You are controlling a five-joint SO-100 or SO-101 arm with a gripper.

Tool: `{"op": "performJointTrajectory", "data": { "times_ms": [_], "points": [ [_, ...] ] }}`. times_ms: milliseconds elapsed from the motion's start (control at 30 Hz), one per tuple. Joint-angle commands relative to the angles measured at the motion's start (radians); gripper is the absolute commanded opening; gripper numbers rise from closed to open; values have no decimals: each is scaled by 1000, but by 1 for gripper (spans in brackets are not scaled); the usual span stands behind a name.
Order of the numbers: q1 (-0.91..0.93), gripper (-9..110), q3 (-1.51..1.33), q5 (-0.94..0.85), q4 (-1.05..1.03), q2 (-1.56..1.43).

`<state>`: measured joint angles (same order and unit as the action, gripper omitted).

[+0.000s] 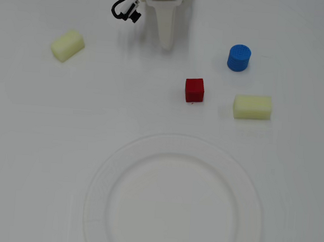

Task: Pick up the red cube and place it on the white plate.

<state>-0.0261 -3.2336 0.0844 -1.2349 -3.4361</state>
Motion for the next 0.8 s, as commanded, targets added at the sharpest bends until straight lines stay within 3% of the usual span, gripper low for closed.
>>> {"op": "performJointTrajectory", "data": {
  "times_ms": [0, 400, 600, 767],
  "points": [
    [-11, 0, 6, -34, -5, -9],
    [-9, 0, 6, -21, 3, -9],
    [107, 0, 64, -23, 74, -3],
    [95, 0, 331, 12, 149, 353]
  ]
}}
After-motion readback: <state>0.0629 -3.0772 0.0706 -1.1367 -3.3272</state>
